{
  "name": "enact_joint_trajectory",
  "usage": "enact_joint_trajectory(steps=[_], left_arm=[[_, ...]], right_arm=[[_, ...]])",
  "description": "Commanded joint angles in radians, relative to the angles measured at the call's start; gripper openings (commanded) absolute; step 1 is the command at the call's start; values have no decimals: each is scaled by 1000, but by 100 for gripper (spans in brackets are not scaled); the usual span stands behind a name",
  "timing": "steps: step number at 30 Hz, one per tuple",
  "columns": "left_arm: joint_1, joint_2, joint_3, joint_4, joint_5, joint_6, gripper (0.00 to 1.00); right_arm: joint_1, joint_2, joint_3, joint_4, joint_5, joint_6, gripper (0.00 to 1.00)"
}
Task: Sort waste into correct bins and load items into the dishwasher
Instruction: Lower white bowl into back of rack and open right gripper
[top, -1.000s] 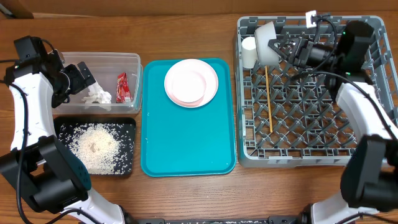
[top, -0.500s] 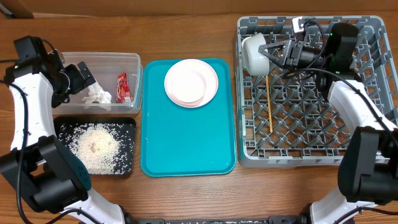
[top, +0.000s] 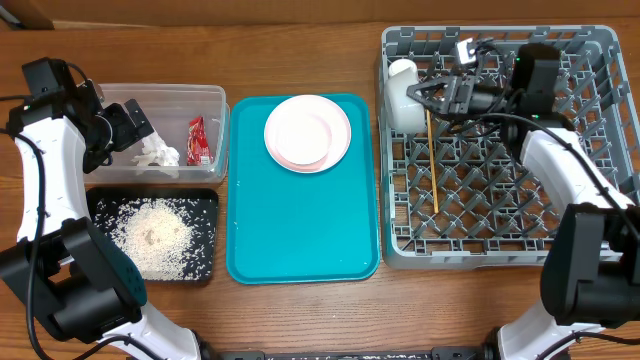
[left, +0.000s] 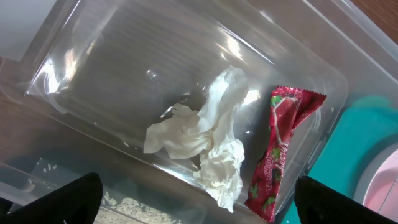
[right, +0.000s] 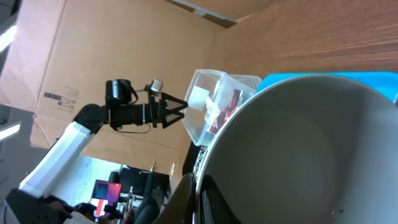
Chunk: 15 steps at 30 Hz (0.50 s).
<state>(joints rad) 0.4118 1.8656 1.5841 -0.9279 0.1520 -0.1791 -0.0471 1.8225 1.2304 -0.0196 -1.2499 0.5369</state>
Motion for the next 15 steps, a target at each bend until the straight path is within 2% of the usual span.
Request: enact_joint_trajectory(steps=[1,15], left_arm=[[-13,-34,16,-2,-6,19,100],[-13,-34,16,-2,-6,19,100]], right_arm=[[18,3,-30,3,69,-21,4],[12,34,-40,9,109,-40,4]])
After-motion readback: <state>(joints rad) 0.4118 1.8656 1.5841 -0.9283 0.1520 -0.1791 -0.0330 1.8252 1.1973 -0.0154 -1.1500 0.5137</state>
